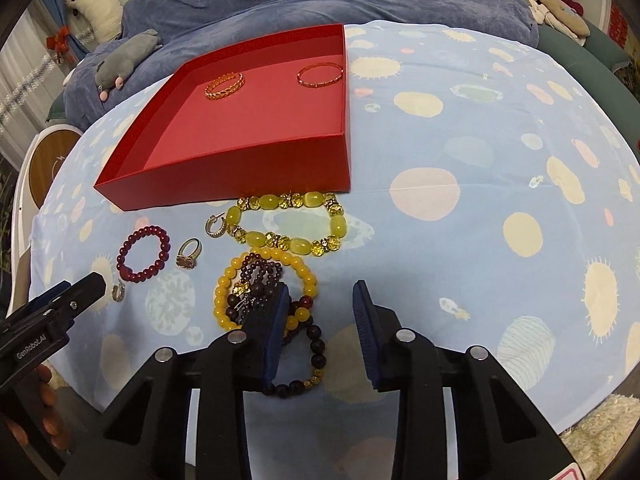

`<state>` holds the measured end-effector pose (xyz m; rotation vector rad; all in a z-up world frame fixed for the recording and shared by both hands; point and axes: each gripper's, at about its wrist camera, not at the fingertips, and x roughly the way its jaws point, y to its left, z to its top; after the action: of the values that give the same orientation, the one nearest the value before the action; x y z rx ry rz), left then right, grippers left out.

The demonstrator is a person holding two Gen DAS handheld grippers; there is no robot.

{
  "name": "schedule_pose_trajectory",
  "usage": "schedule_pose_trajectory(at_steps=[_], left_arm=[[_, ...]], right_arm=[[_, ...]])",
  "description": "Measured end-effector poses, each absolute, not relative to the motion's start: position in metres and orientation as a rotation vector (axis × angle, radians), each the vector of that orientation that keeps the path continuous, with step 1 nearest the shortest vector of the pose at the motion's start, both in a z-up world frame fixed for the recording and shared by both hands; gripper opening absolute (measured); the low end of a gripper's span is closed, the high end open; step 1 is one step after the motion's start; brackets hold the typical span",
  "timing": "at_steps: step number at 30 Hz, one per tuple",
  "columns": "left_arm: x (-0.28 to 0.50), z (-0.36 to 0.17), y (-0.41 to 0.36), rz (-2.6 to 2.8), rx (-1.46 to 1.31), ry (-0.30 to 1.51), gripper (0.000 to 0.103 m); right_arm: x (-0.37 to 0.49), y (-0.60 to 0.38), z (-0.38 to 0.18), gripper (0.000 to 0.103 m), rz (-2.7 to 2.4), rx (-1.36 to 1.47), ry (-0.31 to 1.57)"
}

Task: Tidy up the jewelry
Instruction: 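Grasp the orange-yellow bead bracelet with the right tool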

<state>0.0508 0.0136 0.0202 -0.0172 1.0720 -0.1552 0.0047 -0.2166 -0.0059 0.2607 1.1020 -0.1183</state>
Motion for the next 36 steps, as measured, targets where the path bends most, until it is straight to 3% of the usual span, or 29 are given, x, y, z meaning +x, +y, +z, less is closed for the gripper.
schedule_pose_trajectory(at_steps=[9,16,27,36], left_arm=[[0.055,0.016,0.021,-0.145,-0.044,1.087,0.082],[0.06,0.013,0.016,-0.158,-0.024,1.087,0.082],[0.075,0.008,-0.002,-0.207,0.01,1.068,0.082],[0.089,-0.003,-0.012,-0.224,0.044,1.056,0.06]], right_arm=[[0.015,-0.212,-0.011,0.027,-0.113,0.253,1.096],[0.013,-0.204,-0.013,0.01,-0.097,0.185,1.101],[0.0,-0.21,0.008,0.007,-0.074,0.238,1.047],[-0.004,-0.21,0.004,0.007,-0.055,0.266,1.062]])
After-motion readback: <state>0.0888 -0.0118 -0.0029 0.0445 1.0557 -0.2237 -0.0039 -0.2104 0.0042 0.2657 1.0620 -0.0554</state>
